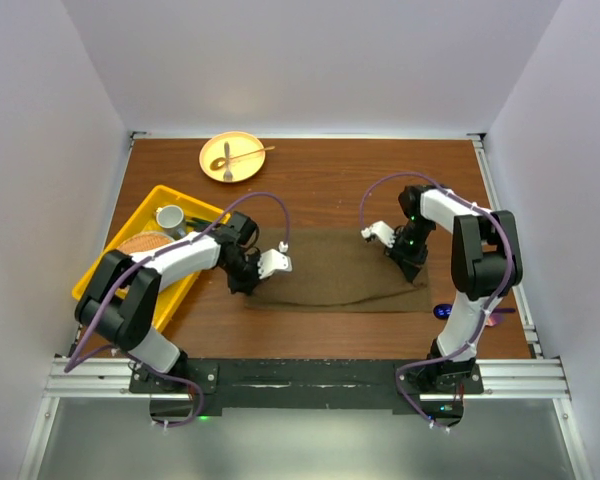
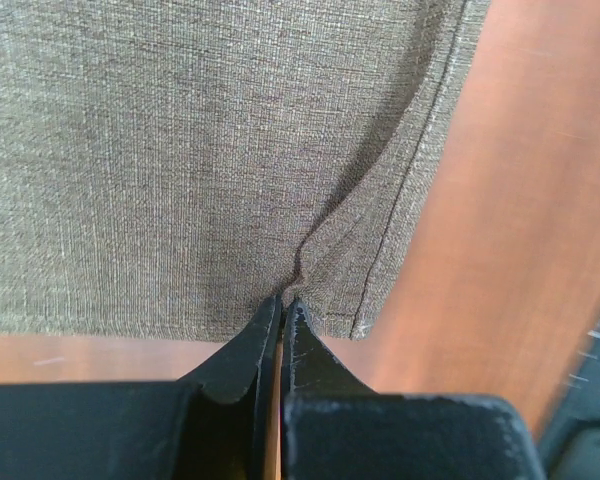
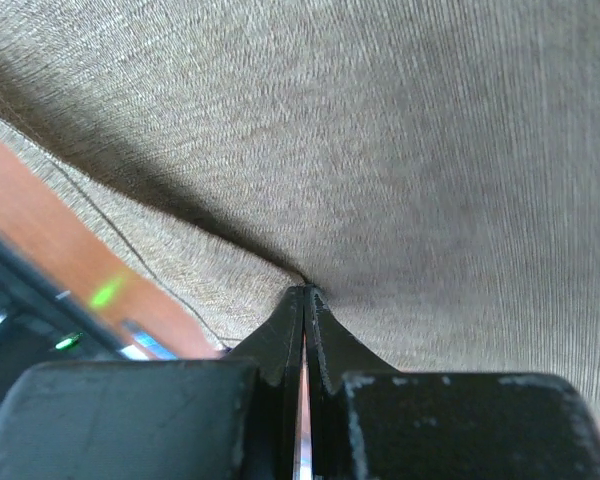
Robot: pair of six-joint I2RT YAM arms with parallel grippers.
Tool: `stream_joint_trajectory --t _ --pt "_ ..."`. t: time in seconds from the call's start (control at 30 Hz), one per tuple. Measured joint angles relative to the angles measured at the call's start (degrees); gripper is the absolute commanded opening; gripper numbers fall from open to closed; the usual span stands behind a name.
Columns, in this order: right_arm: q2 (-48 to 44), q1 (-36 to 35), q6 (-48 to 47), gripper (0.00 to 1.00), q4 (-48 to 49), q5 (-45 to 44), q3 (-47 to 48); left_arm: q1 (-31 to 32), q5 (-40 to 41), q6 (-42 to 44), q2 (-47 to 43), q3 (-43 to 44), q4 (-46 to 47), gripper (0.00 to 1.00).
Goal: Fold the napkin into a case and place the utensils inside
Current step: Fold and flatten the napkin at the center of the board.
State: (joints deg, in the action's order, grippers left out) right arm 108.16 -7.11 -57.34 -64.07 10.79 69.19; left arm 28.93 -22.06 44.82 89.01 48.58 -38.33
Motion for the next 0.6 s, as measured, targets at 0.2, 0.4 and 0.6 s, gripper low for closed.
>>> stream_joint_trajectory --t 0.2,0.4,0.6 --pt "-0.9 0.4 -0.3 0.00 0.3 -0.4 4.0 -1.2 3.0 1.4 2.3 3.3 2.0 0.00" --pt "-5.6 0.4 -1.0 0.00 -3.1 -0.1 3.1 -1.2 3.0 1.5 1.7 4.4 0.5 0.00" --pt "-10.8 0.4 -2.1 0.00 -6.4 0.9 1.7 -1.2 1.9 1.9 -2.3 6.4 -2.9 0.00"
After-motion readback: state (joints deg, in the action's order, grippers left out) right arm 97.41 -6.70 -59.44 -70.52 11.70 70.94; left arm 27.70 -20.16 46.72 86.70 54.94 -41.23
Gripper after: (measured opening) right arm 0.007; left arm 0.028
